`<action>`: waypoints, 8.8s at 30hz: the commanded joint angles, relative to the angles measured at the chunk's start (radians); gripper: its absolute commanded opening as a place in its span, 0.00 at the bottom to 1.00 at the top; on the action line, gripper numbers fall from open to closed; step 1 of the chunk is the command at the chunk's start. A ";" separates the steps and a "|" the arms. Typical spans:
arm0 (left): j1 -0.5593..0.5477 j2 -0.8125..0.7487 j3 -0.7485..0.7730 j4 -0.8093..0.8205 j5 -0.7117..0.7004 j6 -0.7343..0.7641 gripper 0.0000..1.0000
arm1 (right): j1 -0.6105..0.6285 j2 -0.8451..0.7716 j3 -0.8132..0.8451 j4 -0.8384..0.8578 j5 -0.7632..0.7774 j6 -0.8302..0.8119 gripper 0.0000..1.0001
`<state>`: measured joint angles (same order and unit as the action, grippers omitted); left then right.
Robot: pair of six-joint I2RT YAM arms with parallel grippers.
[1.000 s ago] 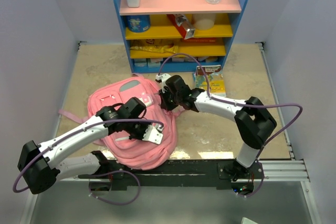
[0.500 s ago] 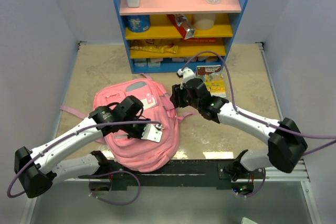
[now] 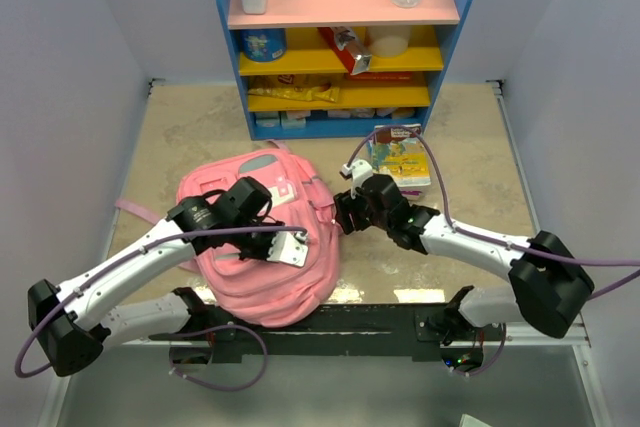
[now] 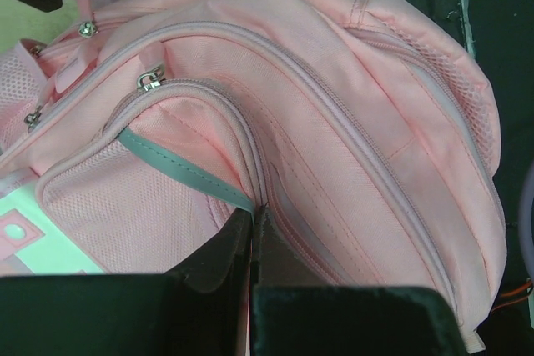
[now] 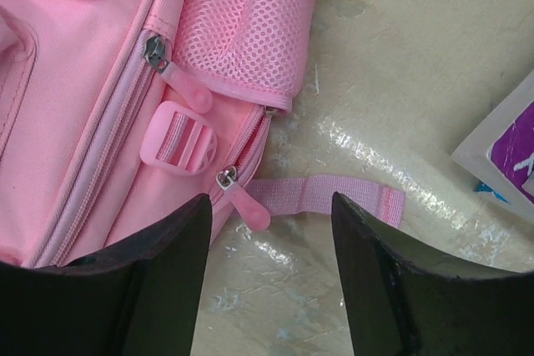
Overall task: Pack the student bag
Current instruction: Unzip the student bag at the center of the board.
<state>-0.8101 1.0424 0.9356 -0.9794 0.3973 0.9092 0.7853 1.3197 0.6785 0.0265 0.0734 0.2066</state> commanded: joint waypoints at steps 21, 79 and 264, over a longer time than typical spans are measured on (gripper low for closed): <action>0.170 -0.113 0.175 -0.142 -0.058 0.151 0.00 | 0.060 0.165 0.244 -0.060 -0.159 -0.418 0.59; 0.170 -0.079 0.140 0.079 -0.164 -0.017 0.00 | 0.131 0.096 0.174 -0.126 -0.147 -0.286 0.00; 0.376 0.495 0.356 0.840 0.232 -1.259 0.00 | 0.764 0.621 0.524 0.269 0.586 -0.030 0.00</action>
<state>-0.4648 1.5913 1.2839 -0.4911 0.6754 -0.2821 1.5757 1.8965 1.1088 0.1734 0.7010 0.2432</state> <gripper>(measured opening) 0.026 0.016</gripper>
